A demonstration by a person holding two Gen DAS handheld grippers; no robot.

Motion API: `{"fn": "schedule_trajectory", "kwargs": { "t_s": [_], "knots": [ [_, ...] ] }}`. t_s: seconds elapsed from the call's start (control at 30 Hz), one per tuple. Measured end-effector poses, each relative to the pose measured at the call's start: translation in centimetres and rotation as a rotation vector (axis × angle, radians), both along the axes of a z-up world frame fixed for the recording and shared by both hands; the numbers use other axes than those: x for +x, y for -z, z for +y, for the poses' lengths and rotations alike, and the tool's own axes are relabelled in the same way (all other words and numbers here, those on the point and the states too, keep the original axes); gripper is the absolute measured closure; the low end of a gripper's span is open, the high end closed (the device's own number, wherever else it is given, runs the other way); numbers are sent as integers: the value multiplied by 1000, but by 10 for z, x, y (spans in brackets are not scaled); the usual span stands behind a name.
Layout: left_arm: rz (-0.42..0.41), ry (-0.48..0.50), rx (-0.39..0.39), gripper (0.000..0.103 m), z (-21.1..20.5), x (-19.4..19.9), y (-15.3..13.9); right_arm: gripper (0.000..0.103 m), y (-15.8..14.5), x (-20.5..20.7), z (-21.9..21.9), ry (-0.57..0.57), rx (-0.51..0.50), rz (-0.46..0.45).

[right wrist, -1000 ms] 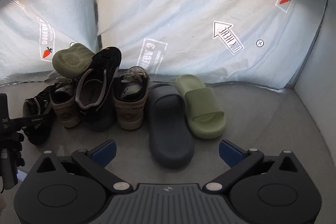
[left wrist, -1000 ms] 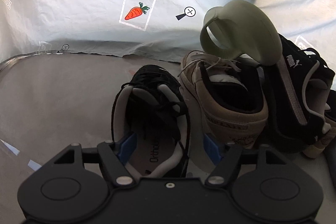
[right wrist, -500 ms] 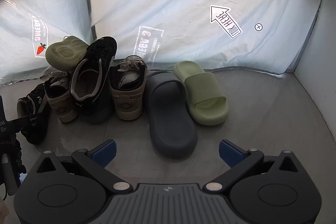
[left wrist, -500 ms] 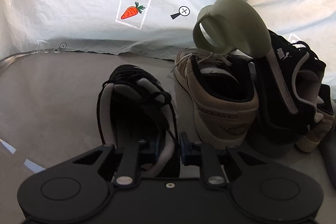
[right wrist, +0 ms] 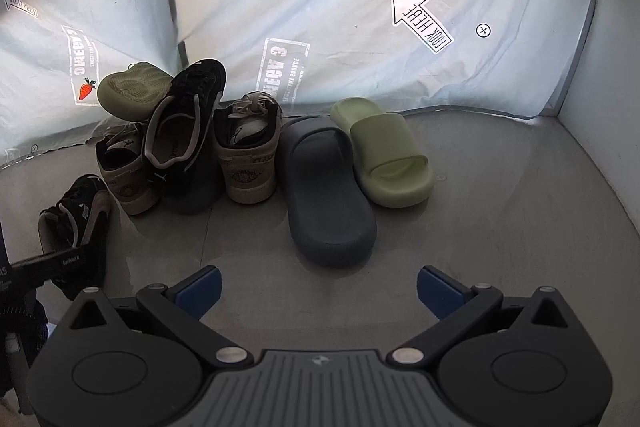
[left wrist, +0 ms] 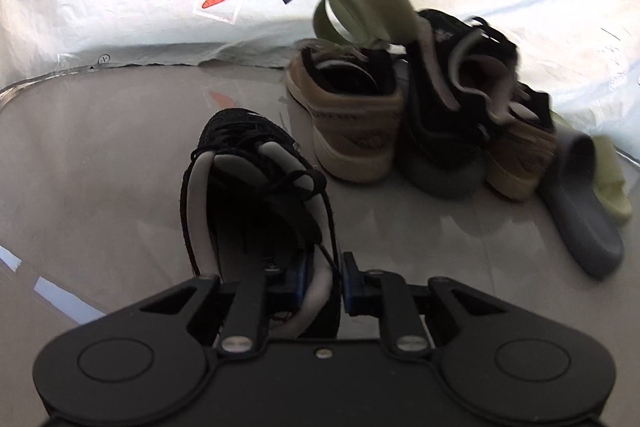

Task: Organize scattered shoes
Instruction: 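Carry the black sneaker away from the pile and set it down, left gripper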

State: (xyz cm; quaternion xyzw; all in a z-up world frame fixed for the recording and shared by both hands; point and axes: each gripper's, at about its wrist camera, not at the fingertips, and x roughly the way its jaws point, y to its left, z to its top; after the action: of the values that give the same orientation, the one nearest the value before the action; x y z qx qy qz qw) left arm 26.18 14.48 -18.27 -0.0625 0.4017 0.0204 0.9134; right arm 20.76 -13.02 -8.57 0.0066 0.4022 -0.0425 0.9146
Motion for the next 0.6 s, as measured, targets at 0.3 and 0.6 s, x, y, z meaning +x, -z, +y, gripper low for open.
{"fn": "schedule_trajectory", "kwargs": {
  "t_s": [0.3,0.6],
  "knots": [
    [59,78,-47,87,-37,-76,-3,0,4,-31,-19,9,5,20],
    [132,291,-9,87,-86,-127,-7,0,13,-54,-42,40,13,51]
  ]
}}
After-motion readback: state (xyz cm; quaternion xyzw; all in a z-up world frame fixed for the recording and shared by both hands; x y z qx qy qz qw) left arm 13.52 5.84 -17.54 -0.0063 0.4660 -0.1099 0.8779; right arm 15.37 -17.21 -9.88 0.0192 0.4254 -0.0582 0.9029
